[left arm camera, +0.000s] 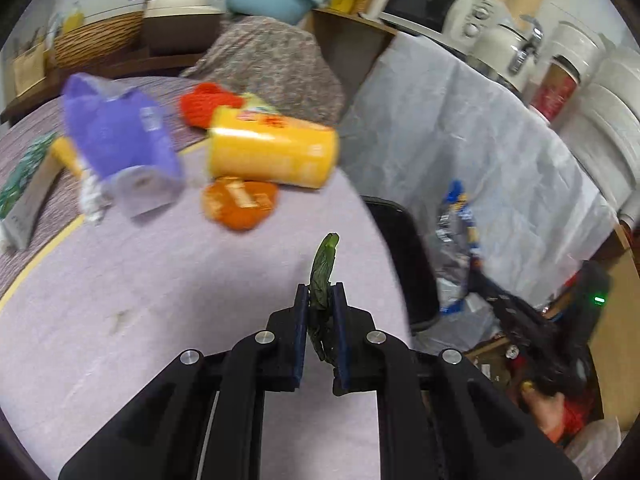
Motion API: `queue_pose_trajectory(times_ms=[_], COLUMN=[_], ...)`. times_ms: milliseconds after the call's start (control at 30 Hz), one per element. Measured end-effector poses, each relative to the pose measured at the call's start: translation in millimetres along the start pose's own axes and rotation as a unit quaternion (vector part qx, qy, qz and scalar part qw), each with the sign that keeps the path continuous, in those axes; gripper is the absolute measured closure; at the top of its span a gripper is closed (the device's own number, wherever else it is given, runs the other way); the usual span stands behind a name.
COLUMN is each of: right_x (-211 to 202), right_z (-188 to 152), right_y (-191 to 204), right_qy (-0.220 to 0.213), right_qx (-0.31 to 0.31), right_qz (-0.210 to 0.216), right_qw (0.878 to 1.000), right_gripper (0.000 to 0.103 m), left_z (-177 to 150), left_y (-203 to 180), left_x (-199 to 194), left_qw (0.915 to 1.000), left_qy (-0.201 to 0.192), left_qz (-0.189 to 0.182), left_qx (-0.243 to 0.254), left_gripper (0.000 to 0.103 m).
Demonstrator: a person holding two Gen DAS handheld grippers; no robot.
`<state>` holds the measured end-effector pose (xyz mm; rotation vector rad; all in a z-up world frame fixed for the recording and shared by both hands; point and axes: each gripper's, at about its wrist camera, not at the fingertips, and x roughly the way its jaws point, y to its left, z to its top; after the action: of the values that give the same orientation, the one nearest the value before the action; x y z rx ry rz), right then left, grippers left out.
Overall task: Collect trash
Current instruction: 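Move both tools over the bin and open them to drop the items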
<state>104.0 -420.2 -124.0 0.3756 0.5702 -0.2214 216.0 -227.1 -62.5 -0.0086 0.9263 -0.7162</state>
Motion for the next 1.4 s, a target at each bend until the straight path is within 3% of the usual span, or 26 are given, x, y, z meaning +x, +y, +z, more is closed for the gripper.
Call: queue_pose_trajectory(times_ms=[167,367,433,467,500,767,967,1033,1067,1133,1267,1333,1400], right_x=[51,109,122,127,130,116,97,96,95,92,85,78,71], right_z=[-7,-25,-34,-38,-39,-56,-62,-65,-66,-66,-58,-47,-36], right_y=[-44,-72,-81,-86,-88,-109,-129,-133,-134,-131,-112,-98,-85], right_qy=[0.048,0.093,0.107,0.110,0.110,0.097,0.091,0.093,0.095,0.093,0.082,0.072,0.060], right_qx=[0.038,0.053,0.068,0.074,0.077,0.094,0.110,0.121,0.128,0.128,0.102,0.083,0.065], right_qz=[-0.024,-0.035,-0.033,-0.036,-0.041,-0.075,-0.086,-0.087,-0.088,-0.088,-0.070,-0.058,-0.048], right_qw=[0.998,0.994,0.991,0.991,0.990,0.988,0.986,0.984,0.983,0.984,0.989,0.992,0.995], right_gripper=[0.091,0.090,0.081,0.067,0.061,0.061,0.061,0.058,0.049,0.048,0.048,0.048,0.037], left_z=[18,27,29,30,31,33,33,33,33,32,33,35,37], left_y=[-46,-86,-94,-97,-101,-115,-112,-112,-112,-112,-115,-113,-107], left_x=[39,81,98,105,115,180,185,181,178,170,138,118,96], left_qw=[0.9993,0.9978,0.9970,0.9967,0.9962,0.9906,0.9890,0.9887,0.9888,0.9896,0.9910,0.9918,0.9923], left_qy=[0.017,0.041,0.054,0.060,0.068,0.124,0.135,0.135,0.133,0.125,0.089,0.071,0.056], left_qz=[-0.027,-0.025,-0.019,-0.017,-0.012,0.016,0.012,0.009,0.010,0.001,0.004,-0.008,-0.018], left_qx=[0.022,0.047,0.051,0.051,0.053,0.057,0.059,0.064,0.066,0.072,0.100,0.106,0.109], left_gripper=[0.090,0.091,0.091,0.092,0.093,0.093,0.093,0.083,0.071,0.066,0.047,0.045,0.035])
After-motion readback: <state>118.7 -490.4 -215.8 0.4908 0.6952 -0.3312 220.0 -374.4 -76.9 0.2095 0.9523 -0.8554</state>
